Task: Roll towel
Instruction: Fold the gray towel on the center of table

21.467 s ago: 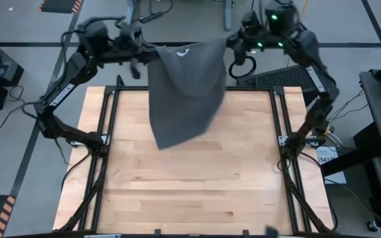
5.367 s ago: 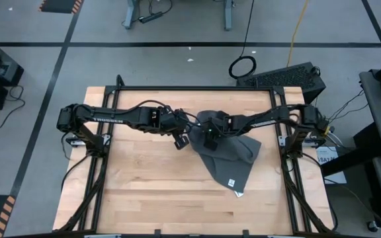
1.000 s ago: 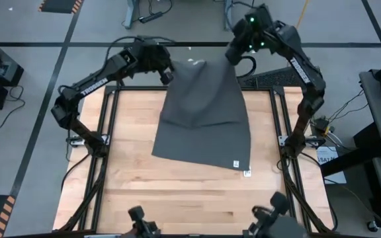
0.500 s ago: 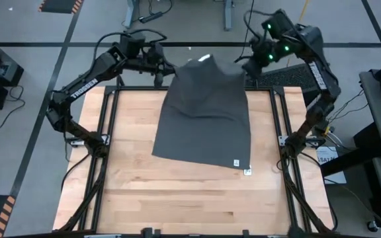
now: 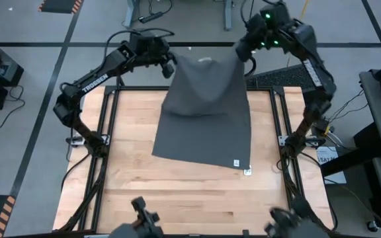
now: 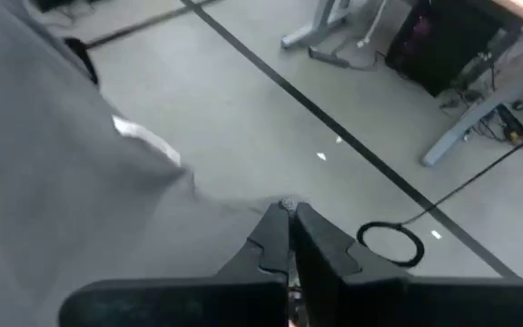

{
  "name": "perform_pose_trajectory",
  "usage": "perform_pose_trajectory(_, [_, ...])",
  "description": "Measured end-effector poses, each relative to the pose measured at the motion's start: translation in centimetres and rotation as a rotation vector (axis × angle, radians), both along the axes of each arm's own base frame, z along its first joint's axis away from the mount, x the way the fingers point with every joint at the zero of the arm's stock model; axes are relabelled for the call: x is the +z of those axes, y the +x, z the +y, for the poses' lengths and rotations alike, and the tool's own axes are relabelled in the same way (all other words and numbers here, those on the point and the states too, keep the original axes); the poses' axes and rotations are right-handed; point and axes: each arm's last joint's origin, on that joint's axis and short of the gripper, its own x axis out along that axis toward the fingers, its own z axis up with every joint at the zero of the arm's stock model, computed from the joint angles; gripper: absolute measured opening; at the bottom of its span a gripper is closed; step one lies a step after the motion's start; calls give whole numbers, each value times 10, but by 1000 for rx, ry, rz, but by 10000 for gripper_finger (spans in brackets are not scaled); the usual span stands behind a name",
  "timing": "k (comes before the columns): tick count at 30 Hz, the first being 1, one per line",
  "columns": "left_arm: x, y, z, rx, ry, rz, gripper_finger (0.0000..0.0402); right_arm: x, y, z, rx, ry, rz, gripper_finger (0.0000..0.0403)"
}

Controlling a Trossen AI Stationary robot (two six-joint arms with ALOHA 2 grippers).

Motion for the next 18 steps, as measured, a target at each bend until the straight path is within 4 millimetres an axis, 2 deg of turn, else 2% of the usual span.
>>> perform_pose_trajectory(4, [5,-2,17,37,76,-80,2,-23,8,-34,-34,39,38,0])
perform_pose_trajectory(7, [11,-3,16,18,78,-135,2,-29,6,-40,-33,105,9,0])
perform_pose_trajectory(12, [19,-9,-3,-181,-133,-224,2,-22,-4,-17,38,245,-53,0])
perform_pose_trajectory(15, [11,-5,-15,-283,-277,-185,2,-26,-7,-5,56,349,-22,0])
perform_pose_trajectory(18, [-3,-4,-26,-311,-373,-76,2,-33,-8,4,71,434,59,0])
